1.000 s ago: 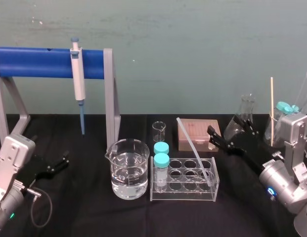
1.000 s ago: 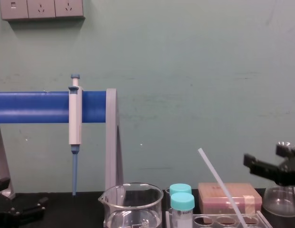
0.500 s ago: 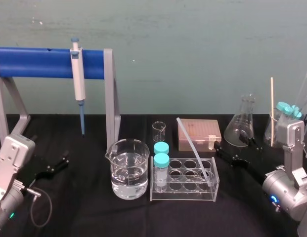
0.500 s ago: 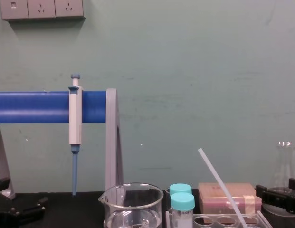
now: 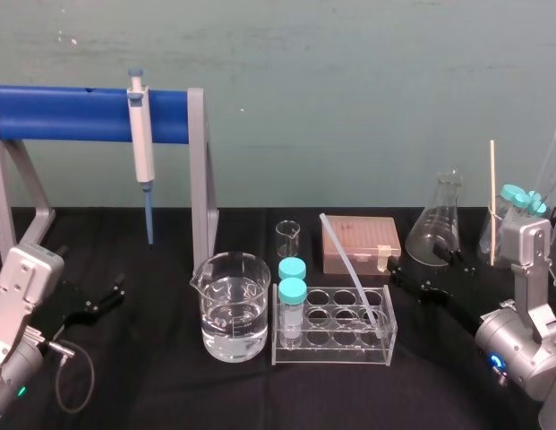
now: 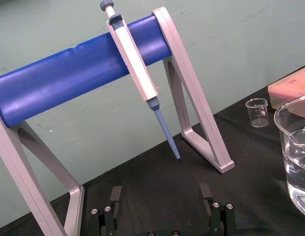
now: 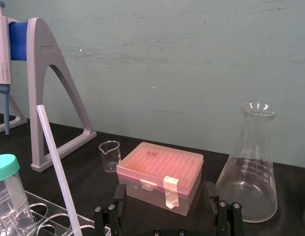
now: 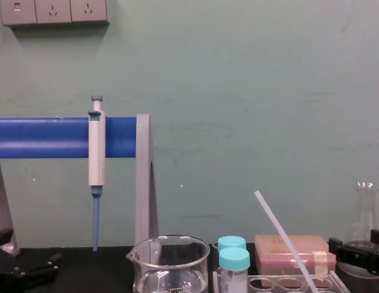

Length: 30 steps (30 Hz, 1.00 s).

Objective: Pick up the stirring rod with one hand, then place it down.

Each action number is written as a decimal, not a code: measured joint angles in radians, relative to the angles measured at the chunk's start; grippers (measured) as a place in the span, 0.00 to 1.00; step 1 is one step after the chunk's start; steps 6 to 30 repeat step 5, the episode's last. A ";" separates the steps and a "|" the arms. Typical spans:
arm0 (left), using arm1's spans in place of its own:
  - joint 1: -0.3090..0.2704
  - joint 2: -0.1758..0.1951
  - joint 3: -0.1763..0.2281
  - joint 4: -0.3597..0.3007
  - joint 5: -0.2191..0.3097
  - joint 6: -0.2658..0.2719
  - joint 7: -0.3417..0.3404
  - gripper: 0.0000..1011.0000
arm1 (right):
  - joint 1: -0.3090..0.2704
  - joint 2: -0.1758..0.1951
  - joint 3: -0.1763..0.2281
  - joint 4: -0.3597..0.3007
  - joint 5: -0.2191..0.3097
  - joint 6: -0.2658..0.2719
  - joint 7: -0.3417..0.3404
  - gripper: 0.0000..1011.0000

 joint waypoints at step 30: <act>0.000 0.000 0.000 0.000 0.000 0.000 0.000 0.99 | 0.000 0.000 0.000 0.000 -0.001 0.001 0.000 0.99</act>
